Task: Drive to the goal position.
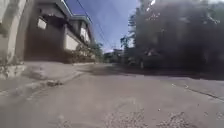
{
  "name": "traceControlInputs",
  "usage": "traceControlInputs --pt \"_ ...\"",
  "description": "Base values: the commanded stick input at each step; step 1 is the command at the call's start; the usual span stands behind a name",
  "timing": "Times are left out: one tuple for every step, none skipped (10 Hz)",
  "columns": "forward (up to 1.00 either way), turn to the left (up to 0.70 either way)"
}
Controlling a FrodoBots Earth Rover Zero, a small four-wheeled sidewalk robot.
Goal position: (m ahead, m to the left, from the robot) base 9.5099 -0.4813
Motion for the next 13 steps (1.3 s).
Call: traceControlInputs --pt "1.0 -0.01" --pt "1.0 -0.01" --pt "1.0 -0.01" --pt "1.0 -0.01" --pt "1.0 -0.01" --pt "1.0 0.01" --pt "1.0 0.01" --pt "1.0 0.01" --pt "1.0 0.01" --pt "1.0 0.01" --pt "1.0 0.01" --pt "1.0 -0.03" --pt "1.0 -0.14"
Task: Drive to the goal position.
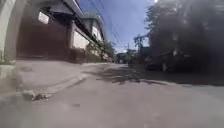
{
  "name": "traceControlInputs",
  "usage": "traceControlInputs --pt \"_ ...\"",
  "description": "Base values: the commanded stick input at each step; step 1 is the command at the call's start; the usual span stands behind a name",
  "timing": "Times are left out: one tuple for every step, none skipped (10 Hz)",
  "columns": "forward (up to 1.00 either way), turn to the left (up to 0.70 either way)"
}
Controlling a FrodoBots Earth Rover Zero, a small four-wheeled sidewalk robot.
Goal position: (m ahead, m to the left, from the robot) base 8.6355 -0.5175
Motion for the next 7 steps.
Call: traceControlInputs --pt "1.0 -0.36" --pt "1.0 -0.17" --pt "1.0 -0.03" --pt "1.0 0.01" --pt "1.0 -0.02" --pt "1.0 -0.18" --pt "1.0 -0.36"
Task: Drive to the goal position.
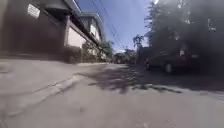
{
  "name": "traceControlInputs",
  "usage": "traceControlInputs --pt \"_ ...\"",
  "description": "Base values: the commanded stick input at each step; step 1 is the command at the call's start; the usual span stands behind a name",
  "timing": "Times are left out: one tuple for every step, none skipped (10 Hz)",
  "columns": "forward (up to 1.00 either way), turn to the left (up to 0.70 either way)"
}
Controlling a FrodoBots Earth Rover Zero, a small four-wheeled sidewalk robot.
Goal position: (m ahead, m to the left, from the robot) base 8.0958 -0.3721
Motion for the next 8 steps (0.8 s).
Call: traceControlInputs --pt "1.0 -0.33" --pt "1.0 -0.17" --pt "1.0 0.01" --pt "1.0 0.01" --pt "1.0 0.01" --pt "1.0 0.01" --pt "1.0 0.01" --pt "1.0 0.01"
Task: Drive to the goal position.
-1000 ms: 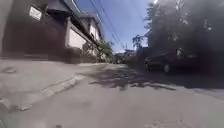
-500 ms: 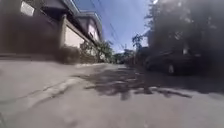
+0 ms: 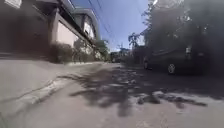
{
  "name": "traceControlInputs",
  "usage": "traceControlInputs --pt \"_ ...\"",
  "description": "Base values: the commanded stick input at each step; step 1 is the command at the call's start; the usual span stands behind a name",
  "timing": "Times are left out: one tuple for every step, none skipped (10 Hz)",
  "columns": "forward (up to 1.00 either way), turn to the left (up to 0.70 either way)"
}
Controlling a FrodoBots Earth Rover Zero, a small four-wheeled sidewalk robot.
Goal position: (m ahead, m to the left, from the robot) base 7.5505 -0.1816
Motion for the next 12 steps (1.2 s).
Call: traceControlInputs --pt "1.0 0.01" --pt "1.0 0.01" --pt "1.0 0.01" --pt "1.0 0.01" --pt "1.0 0.01" --pt "1.0 0.01" --pt "1.0 0.01" --pt "1.0 0.01" --pt "1.0 0.01" --pt "1.0 0.01" --pt "1.0 0.01" --pt "1.0 0.01"
